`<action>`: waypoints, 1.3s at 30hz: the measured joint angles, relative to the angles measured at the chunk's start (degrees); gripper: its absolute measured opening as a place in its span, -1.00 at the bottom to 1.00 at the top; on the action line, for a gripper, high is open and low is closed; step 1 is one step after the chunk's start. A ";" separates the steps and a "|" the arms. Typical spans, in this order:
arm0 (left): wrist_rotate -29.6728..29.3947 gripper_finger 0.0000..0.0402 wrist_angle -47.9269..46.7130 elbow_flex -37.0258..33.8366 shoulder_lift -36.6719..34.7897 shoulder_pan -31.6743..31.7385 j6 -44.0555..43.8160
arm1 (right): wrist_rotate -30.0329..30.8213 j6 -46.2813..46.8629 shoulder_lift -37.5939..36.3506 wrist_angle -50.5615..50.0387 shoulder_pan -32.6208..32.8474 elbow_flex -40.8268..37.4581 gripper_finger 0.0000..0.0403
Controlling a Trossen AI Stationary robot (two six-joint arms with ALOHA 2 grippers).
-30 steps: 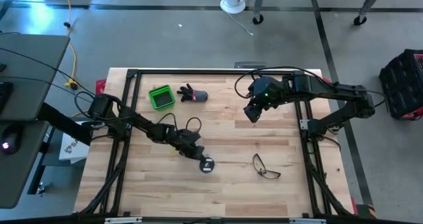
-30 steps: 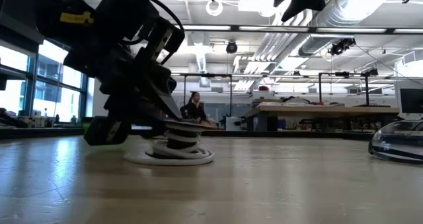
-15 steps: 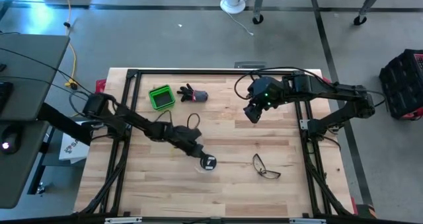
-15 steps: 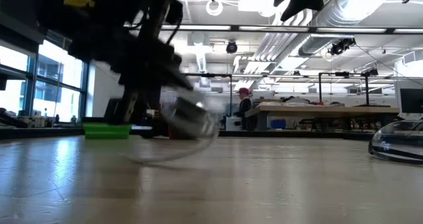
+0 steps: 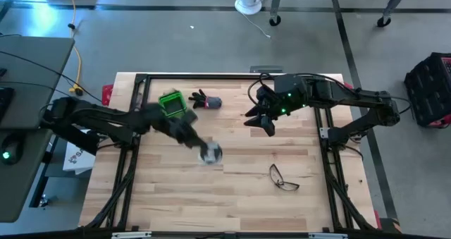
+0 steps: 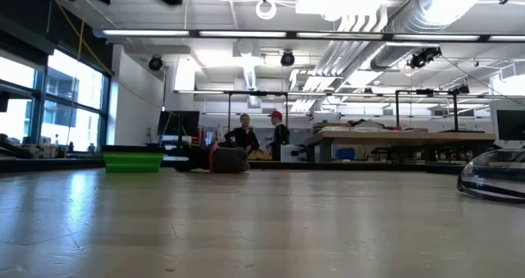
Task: Coil cords
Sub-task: Uncoil the white wire from the spool
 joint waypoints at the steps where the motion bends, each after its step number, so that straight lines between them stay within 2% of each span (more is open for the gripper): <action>1: -2.51 -1.00 2.83 0.07 -1.49 0.93 -0.81 | -0.36 -0.39 0.00 1.80 0.02 0.02 -0.02; 5: -12.49 -1.00 6.17 3.16 -4.79 5.02 2.81 | -0.07 -0.89 0.00 9.95 -0.06 0.02 -0.05; 10: -13.95 -1.00 4.45 11.06 -4.02 10.07 15.23 | 0.37 -1.35 0.00 19.43 -0.67 0.02 -0.07; 12: -11.87 -1.00 -2.00 14.65 -3.96 11.86 20.00 | 0.50 -1.35 0.00 23.13 -0.68 0.02 -0.07; 15: -7.00 -1.00 -17.94 19.98 -3.87 13.61 21.00 | 0.48 -0.67 -0.02 27.53 -0.68 0.04 -0.07; 20: 7.71 -1.00 -44.19 26.43 -3.92 14.09 20.38 | -0.47 -0.19 -0.35 29.22 -0.68 0.04 -0.07; 23: 15.25 -1.00 -53.82 27.58 -3.87 14.09 19.81 | -0.57 -0.23 -1.17 29.51 -0.66 0.06 -0.07; 25: 19.73 -1.00 -52.46 27.56 -3.45 14.07 19.49 | -0.50 -0.45 -1.80 29.36 -0.68 0.07 -0.07; 27: 20.55 -1.00 -46.43 27.56 -3.15 14.03 18.49 | 0.16 -1.29 -2.35 29.41 -0.68 0.07 -0.07; 32: 12.83 -1.00 -17.49 27.69 -0.36 14.33 20.83 | 3.38 -3.11 -3.75 29.63 -0.68 0.07 -0.07; 34: 9.12 -1.00 -10.46 27.69 0.95 14.63 23.52 | 4.98 -3.48 -3.93 29.99 -0.70 0.07 -0.07; 36: 8.02 -1.00 -8.88 27.69 1.75 14.91 28.64 | 5.69 -3.29 -3.93 30.74 -0.70 0.07 -0.07; 39: 8.78 -1.00 -17.54 27.69 2.00 14.86 32.22 | 5.83 -2.26 -3.89 32.55 -0.70 0.07 -0.07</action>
